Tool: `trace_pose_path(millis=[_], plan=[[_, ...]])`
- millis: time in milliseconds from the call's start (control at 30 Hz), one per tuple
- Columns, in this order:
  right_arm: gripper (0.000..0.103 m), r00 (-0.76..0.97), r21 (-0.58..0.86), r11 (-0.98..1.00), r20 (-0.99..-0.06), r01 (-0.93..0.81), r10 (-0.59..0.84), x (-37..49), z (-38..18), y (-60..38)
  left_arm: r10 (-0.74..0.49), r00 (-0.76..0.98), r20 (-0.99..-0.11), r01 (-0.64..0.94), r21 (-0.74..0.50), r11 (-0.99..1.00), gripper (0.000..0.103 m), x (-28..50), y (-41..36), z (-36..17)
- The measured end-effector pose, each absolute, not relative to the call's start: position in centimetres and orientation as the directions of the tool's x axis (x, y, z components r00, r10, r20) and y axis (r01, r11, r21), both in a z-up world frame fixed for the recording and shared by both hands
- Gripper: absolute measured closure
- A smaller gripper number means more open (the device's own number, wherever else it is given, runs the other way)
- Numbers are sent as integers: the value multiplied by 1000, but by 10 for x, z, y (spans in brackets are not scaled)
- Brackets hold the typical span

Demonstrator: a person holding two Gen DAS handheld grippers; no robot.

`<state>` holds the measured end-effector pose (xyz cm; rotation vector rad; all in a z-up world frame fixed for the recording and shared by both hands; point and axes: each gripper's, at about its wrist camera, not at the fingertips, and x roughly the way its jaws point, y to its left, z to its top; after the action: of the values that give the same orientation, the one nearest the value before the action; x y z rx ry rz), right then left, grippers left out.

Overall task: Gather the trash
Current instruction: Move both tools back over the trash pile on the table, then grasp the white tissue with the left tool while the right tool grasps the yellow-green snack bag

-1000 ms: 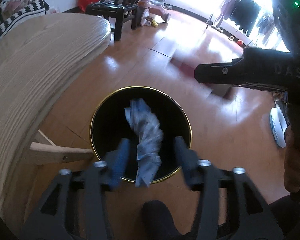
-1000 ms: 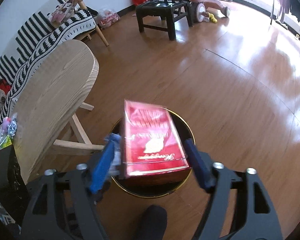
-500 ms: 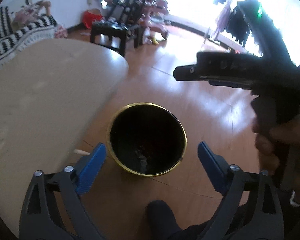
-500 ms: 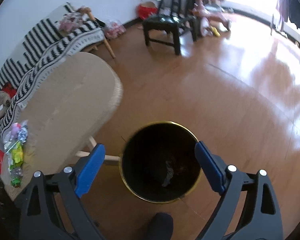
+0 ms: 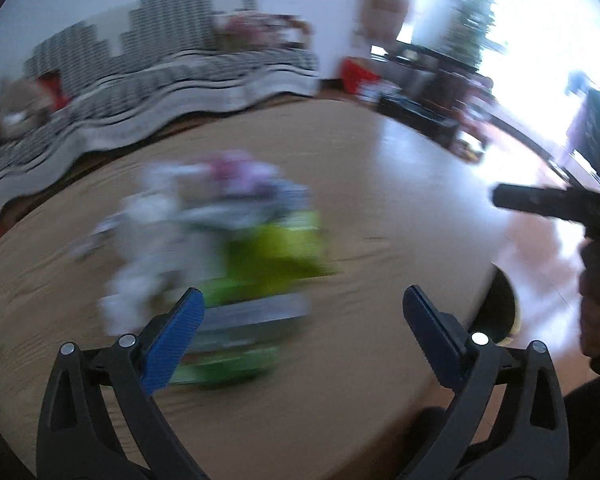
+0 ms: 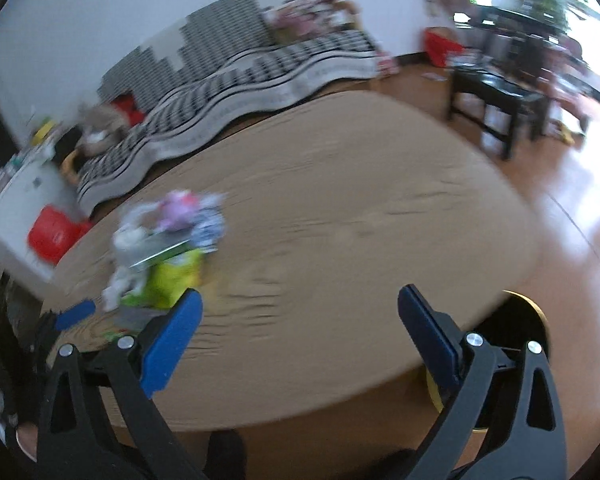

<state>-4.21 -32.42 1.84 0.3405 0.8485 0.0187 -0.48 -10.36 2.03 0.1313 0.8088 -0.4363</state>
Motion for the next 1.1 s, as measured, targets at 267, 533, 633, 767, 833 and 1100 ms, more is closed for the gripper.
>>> trace_pose_path(millis=[267, 533, 633, 767, 833, 1100], plan=[[8, 602, 286, 958, -764, -8, 233, 14, 2, -230, -209, 637, -742, 251, -56, 966, 7, 31, 6, 6], [8, 558, 321, 947, -782, -23, 278, 43, -18, -202, -179, 616, -767, 252, -23, 967, 7, 68, 12, -26], [8, 545, 332, 943, -788, -17, 287, 50, -26, -200, -196, 593, -781, 266, -40, 963, 7, 79, 9, -38], [8, 509, 393, 920, -792, 4, 336, 62, -42, -203, -220, 569, -793, 272, -71, 960, 7, 96, 9, -48], [9, 494, 418, 909, -793, 13, 357, 67, -49, -204, -223, 571, -790, 272, -75, 959, 7, 102, 10, -50], [36, 468, 438, 899, -797, 10, 382, 79, -68, -193, -230, 538, -811, 310, -63, 949, 36, 109, -7, -60]])
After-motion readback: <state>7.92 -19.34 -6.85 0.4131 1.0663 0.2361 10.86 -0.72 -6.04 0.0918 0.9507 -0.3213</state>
